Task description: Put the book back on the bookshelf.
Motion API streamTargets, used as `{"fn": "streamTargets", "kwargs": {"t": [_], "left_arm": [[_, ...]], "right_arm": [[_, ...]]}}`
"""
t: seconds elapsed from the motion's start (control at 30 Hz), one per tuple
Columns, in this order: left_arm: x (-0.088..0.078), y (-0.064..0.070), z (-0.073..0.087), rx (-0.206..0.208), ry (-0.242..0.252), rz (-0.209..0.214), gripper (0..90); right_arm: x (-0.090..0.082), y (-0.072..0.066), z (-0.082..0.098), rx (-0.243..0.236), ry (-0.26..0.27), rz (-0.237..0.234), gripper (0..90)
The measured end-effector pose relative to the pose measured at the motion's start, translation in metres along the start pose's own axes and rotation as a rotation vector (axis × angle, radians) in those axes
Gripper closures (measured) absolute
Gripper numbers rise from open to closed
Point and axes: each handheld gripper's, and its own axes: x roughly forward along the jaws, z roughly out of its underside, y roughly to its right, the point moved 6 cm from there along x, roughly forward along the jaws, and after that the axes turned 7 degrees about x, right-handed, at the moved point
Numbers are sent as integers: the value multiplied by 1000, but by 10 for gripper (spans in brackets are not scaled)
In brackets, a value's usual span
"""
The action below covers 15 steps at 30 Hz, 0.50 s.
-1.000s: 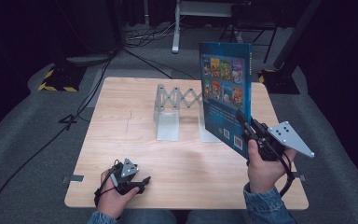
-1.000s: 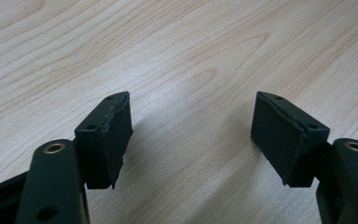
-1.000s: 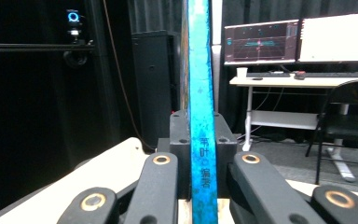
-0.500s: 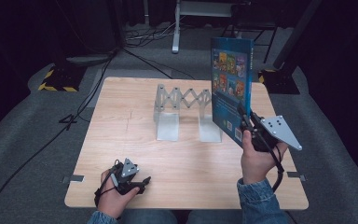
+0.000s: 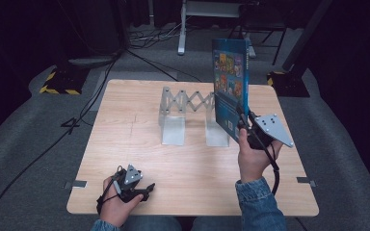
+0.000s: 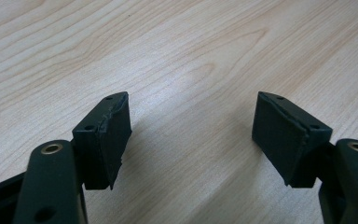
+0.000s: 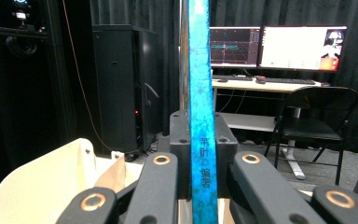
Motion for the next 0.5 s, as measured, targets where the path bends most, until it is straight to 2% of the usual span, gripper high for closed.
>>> {"fn": "streamTargets", "kwargs": {"t": [0.2,0.5], "left_arm": [[-1,0,1,-2,1,-1,284],[-2,1,2,1,1,-2,284]], "right_arm": [[9,-4,2,-4,21,3,837],[19,-6,13,-16,10,17,837]]}}
